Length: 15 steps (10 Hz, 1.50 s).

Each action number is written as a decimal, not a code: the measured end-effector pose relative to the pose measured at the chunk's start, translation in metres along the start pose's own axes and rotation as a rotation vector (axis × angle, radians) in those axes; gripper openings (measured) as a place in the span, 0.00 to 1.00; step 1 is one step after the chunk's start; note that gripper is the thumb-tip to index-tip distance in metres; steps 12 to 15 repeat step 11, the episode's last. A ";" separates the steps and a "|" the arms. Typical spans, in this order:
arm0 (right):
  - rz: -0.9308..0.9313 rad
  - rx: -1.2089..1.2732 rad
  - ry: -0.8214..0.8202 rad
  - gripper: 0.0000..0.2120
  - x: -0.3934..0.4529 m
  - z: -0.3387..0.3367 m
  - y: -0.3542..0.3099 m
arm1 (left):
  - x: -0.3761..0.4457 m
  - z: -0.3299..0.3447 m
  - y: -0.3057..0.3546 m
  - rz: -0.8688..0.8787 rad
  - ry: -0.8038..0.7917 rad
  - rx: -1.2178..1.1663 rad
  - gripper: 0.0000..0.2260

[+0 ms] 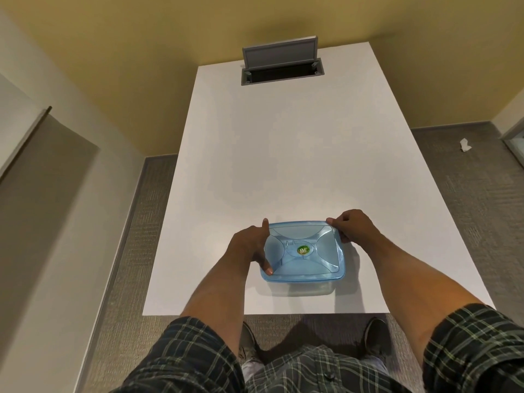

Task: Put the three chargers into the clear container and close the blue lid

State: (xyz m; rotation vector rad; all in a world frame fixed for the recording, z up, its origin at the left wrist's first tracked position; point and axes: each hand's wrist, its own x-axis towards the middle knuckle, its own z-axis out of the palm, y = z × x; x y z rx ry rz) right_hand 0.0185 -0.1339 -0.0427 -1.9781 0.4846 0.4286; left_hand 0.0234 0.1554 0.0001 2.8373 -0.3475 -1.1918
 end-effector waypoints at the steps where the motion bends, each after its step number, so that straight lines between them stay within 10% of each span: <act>1: -0.013 -0.016 0.024 0.20 -0.003 0.002 0.002 | 0.000 0.000 -0.007 0.015 -0.021 -0.102 0.62; 4: -0.080 -0.123 0.089 0.17 -0.015 0.007 -0.005 | 0.002 0.013 -0.013 -0.166 0.352 -0.831 0.10; 6: -0.094 -0.156 0.118 0.16 -0.019 0.008 -0.006 | 0.002 0.023 -0.009 -0.308 0.422 -1.035 0.13; 11: -0.111 -0.383 0.138 0.15 -0.024 0.010 -0.012 | -0.010 0.008 -0.003 -0.244 0.426 -0.458 0.19; 15: -0.111 -0.383 0.138 0.15 -0.024 0.010 -0.012 | -0.010 0.008 -0.003 -0.244 0.426 -0.458 0.19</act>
